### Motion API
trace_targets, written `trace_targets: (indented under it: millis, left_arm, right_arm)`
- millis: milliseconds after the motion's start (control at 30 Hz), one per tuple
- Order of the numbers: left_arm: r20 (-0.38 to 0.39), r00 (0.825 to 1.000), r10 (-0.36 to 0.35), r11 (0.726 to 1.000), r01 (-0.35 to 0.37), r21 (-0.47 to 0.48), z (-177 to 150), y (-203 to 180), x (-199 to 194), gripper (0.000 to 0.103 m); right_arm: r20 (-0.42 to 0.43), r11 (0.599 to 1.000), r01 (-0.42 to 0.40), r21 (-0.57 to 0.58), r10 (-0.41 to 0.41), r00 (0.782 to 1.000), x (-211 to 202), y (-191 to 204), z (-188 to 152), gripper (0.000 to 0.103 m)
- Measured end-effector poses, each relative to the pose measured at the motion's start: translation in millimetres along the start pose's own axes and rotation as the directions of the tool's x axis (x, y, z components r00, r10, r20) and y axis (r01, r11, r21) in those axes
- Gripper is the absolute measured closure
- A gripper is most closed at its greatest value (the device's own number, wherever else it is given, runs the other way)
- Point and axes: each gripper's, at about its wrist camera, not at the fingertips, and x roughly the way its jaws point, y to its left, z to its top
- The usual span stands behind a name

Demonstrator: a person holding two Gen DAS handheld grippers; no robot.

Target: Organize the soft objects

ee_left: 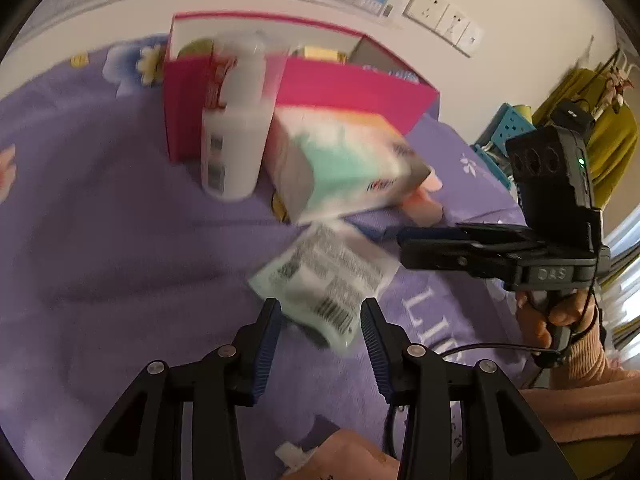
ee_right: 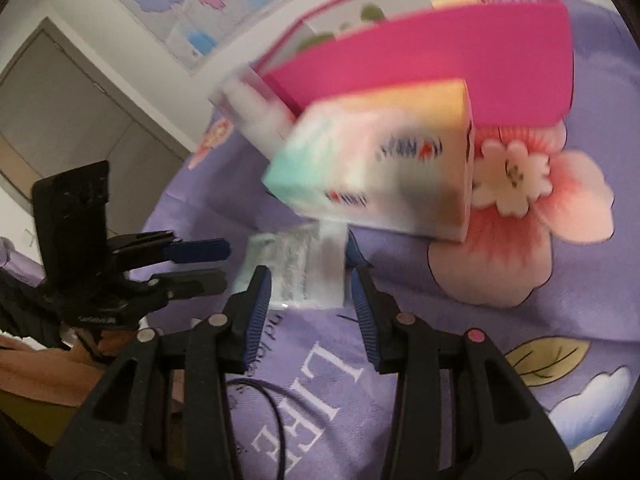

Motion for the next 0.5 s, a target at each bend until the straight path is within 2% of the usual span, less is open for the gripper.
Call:
trace_targets:
  millis: [67, 233, 400, 500]
  left_arm:
    - [-0.014, 1.000, -0.014, 1.000, 0.013, -0.020, -4, 3, 3, 0.060]
    - [-0.034, 0.998, -0.055, 0.998, 0.054, -0.037, -7, 2, 13, 0.060]
    - [-0.030, 0.996, -0.080, 0.995, 0.078, -0.057, -8, 2, 14, 0.065]
    - [-0.033, 0.996, -0.077, 0.996, 0.075, -0.045, -12, 1, 12, 0.068]
  right_arm:
    - [-0.009, 1.000, 0.026, 0.004, -0.025, 1.000, 9, -1, -1, 0.057]
    - [-0.001, 1.000, -0.004, 0.005, 0.004, 1.000, 19, 3, 2, 0.056]
    - [-0.022, 0.998, -0.035, -0.044, 0.034, 0.999, 28, 19, -4, 0.056]
    - [-0.032, 0.998, -0.035, -0.054, 0.034, 0.999, 28, 25, -10, 0.064]
